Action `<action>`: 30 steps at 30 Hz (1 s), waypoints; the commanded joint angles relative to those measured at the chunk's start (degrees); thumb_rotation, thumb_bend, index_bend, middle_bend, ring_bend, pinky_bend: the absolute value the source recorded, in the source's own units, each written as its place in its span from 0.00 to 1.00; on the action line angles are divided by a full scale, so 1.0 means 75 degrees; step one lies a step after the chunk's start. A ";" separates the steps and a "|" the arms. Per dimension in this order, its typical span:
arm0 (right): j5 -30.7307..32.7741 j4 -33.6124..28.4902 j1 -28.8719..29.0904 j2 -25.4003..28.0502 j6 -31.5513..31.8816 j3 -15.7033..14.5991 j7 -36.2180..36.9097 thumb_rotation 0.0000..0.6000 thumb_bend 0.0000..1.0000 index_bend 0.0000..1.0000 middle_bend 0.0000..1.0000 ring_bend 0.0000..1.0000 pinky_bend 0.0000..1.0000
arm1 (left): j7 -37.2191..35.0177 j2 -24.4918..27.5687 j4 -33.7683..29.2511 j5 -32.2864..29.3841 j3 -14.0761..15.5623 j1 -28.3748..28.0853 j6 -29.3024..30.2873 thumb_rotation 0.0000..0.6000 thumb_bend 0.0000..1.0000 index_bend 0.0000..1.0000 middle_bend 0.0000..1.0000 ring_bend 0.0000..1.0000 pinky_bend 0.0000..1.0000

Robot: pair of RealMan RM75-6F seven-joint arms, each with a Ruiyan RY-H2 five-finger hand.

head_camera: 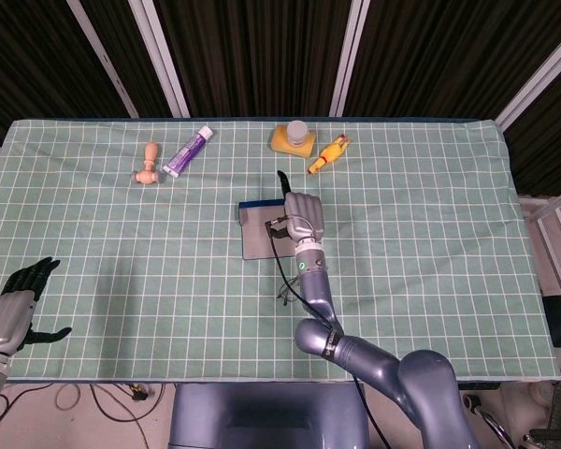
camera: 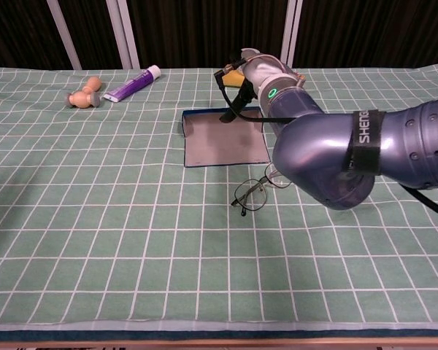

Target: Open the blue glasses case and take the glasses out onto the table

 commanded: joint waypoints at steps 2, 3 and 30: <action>-0.0065 -0.0950 -0.0341 0.0393 0.0361 -0.0076 -0.0307 1.00 0.16 0.00 0.84 0.96 0.97 | 0.0012 -0.0013 0.0020 0.0036 0.0001 0.0020 0.0058 1.00 0.00 0.00 0.00 0.00 0.00; -0.0095 -0.1279 -0.0476 0.0535 0.0448 -0.0140 -0.0385 1.00 0.16 0.00 0.80 0.93 0.93 | 0.0014 -0.0017 0.0029 0.0046 0.0002 0.0026 0.0076 1.00 0.00 0.00 0.00 0.00 0.00; -0.3575 -0.8778 -0.5951 0.6968 0.4087 -0.4734 -0.0830 1.00 0.04 0.00 0.00 0.00 0.23 | 0.1031 -0.0420 0.0492 0.0577 0.0014 0.0267 0.1020 1.00 0.00 0.00 0.00 0.00 0.00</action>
